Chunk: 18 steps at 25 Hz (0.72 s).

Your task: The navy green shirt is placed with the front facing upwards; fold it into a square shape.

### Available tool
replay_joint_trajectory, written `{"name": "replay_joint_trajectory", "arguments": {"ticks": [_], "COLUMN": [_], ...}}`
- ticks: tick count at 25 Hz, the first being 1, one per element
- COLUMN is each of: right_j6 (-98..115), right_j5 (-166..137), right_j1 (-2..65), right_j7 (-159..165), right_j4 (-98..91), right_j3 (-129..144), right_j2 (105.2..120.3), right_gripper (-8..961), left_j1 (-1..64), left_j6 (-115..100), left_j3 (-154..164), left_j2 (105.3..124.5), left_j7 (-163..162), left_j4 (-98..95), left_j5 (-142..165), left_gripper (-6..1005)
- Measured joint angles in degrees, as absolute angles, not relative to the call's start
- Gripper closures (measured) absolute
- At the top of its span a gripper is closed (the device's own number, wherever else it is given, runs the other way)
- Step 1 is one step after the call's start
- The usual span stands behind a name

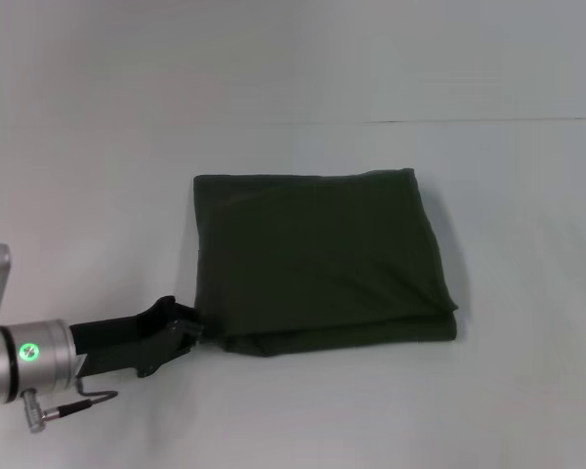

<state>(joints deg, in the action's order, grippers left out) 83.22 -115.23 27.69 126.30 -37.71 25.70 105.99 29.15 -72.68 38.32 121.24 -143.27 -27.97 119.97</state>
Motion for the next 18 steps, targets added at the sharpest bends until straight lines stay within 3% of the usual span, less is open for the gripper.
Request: {"name": "replay_joint_trajectory", "arguments": {"ticks": [10, 18], "right_j6": [83.06, 82.77], "right_j5": [-115.22, -115.65], "right_j1": [28.37, 28.59], "right_j7": [126.31, 126.97], "right_j4": [-37.70, -37.80], "right_j3": [25.75, 26.49], "right_j2": [106.03, 106.00], "right_gripper": [414, 413], "left_j1": [27.31, 25.25], "left_j6": [-76.34, -81.45], "left_j3": [36.43, 34.86], "left_j2": [120.37, 119.32], "left_j7": [-141.95, -140.31], "left_j4": [-29.56, -35.30], "left_j5": [120.39, 121.26], "left_gripper": [959, 851]}}
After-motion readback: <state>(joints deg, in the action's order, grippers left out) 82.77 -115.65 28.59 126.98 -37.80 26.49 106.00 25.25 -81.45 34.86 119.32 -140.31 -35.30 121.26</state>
